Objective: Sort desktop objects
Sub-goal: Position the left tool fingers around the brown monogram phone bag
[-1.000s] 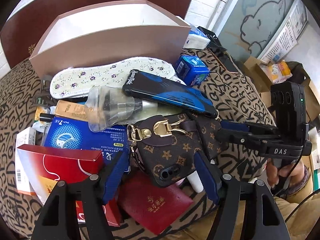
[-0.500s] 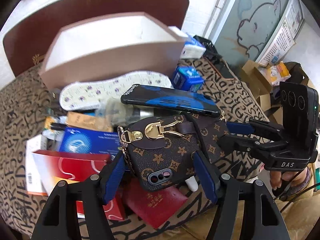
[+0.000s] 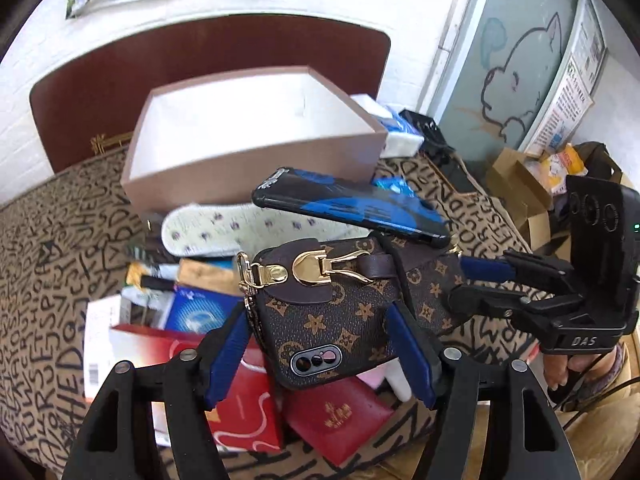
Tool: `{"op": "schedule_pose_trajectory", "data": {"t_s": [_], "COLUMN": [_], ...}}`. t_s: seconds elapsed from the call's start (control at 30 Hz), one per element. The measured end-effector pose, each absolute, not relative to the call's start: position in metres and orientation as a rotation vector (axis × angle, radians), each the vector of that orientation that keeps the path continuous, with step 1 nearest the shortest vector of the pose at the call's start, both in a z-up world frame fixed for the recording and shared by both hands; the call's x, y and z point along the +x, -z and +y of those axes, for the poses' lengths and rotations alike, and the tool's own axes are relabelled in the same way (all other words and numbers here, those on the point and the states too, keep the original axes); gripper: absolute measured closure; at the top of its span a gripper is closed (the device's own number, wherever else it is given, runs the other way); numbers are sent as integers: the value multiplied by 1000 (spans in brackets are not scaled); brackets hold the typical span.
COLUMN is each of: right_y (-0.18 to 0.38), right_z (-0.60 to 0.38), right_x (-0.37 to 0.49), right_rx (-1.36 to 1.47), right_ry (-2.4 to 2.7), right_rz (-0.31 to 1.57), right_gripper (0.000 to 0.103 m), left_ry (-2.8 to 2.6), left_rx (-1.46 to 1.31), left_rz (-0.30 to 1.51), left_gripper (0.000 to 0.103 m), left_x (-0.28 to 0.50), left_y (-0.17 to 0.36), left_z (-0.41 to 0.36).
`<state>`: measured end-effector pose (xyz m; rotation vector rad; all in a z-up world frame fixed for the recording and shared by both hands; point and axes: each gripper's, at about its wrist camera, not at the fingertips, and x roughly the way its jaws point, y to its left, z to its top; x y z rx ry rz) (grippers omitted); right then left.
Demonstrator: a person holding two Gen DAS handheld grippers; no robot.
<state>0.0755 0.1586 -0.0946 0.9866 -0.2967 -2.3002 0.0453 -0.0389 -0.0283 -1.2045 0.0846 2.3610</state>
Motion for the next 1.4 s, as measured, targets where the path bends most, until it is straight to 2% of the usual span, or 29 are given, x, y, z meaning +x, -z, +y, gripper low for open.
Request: {"op": "schedule_pose_trajectory", "data": {"t_s": [0.23,0.3,0.37,0.6,0.87,1.07,1.37,1.4], "right_y": [127,124,124,135,127,134,158,157], "right_z": [150,153,156,154,156,163,156,153], "right_x": [48,45,37,10,-12,14,24,24], "right_rx": [1129,1106,1105,1169,1132,1180,1240,1230], "right_ry": [2247,2249,2228,2197,2330,2255,2143,2140], "right_rz": [-314,-320,-342,-380,-393,-392,-475,-472], "right_gripper": [54,54,48,46,46,46,46,49], "left_ry": [-2295,-2304,-2299,-2292,-2288,-2300,-2287,-2291], "left_rx": [-1368,-1364,-1372,-1380,-1388,-1386,-1401,-1406], "left_rz": [76,95,86,63,35,40,68,77], "left_gripper": [36,35,35,34,33,33,37,38], "left_x": [22,22,20,19,18,22,30,31], "left_y": [71,72,74,78,79,76,72,72], "left_z": [-34,-33,-35,-41,-44,-49,-48,-46]}}
